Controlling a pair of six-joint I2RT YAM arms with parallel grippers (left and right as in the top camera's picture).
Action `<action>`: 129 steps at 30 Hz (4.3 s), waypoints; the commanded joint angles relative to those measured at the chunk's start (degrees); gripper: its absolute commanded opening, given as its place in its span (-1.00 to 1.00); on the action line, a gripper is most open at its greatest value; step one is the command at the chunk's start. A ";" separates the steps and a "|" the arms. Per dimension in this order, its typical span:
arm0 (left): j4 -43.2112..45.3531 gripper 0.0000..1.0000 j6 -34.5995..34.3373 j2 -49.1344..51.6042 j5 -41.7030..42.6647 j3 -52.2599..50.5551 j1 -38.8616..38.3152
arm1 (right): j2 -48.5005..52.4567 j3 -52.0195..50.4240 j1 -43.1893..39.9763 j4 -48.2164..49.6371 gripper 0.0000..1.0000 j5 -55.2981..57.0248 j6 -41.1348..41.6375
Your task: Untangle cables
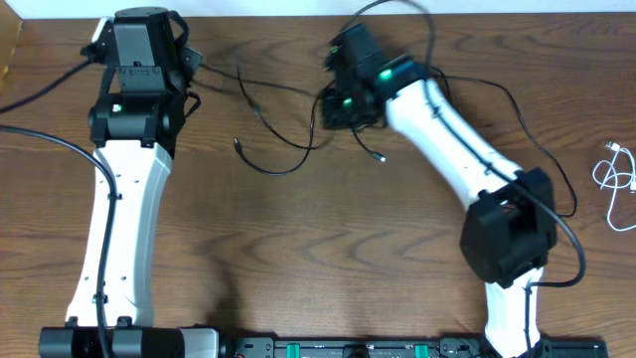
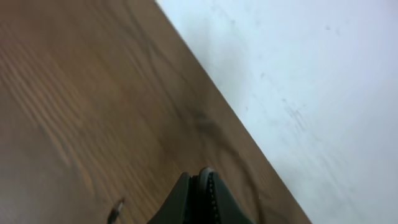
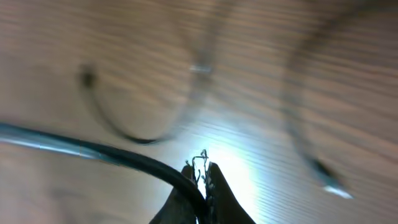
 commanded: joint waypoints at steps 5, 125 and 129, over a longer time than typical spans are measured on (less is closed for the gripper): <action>2.21 -0.85 5.64 -0.35 -7.61 0.52 6.49 | 0.61 0.00 -6.51 -4.42 -0.98 20.46 -3.41; -8.92 0.89 33.99 -0.22 23.91 -0.13 -0.98 | 0.24 28.13 -44.65 -19.32 0.99 -5.90 -33.20; -9.31 0.89 35.54 -0.22 23.89 -0.13 -0.98 | 0.76 25.75 -42.60 -20.94 0.98 -5.90 -36.00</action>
